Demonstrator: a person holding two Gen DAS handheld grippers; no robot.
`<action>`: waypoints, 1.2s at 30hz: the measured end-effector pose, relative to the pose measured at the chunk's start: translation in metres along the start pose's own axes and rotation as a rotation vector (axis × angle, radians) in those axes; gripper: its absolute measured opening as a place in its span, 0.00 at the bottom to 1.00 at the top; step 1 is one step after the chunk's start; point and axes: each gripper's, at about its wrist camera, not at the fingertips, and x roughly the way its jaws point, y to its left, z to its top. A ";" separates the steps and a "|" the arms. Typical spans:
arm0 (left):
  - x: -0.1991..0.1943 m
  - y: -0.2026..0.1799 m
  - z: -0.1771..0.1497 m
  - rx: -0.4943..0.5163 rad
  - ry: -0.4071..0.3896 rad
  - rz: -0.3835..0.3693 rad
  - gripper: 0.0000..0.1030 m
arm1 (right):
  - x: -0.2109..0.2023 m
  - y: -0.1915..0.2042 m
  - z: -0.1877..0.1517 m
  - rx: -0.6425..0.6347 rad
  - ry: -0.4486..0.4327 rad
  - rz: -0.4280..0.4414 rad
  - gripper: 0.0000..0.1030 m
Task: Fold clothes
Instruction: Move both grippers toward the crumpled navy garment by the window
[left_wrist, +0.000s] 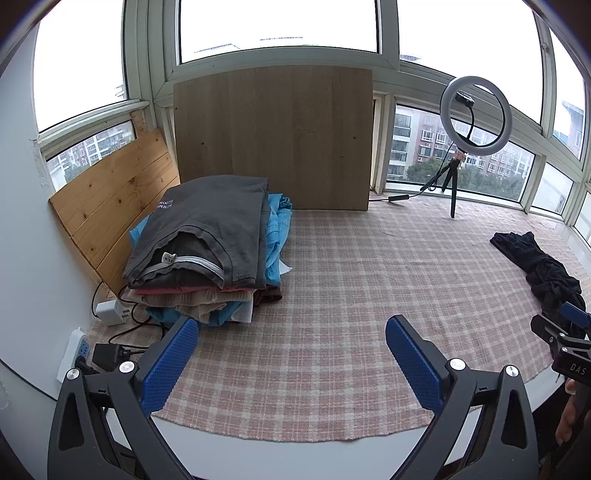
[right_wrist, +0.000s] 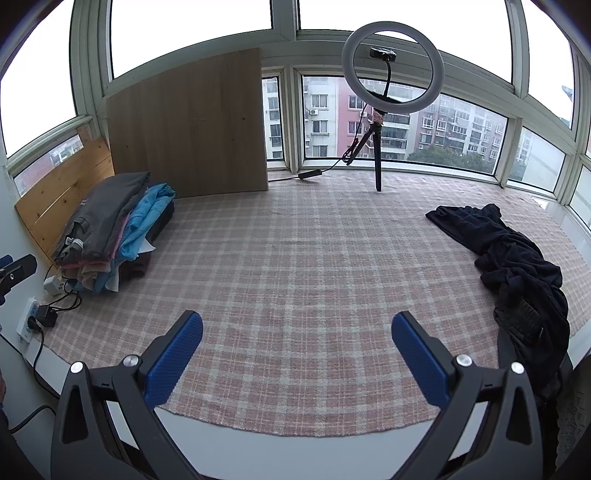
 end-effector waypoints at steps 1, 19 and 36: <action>0.001 0.003 -0.002 -0.007 0.009 -0.012 0.99 | 0.000 0.000 0.000 0.002 0.001 -0.004 1.00; 0.024 -0.047 -0.007 0.124 0.074 -0.114 0.99 | -0.024 -0.022 -0.009 0.086 0.022 -0.116 1.00; 0.046 -0.131 -0.023 0.287 0.143 -0.351 0.99 | -0.051 -0.107 -0.046 0.249 0.015 -0.336 1.00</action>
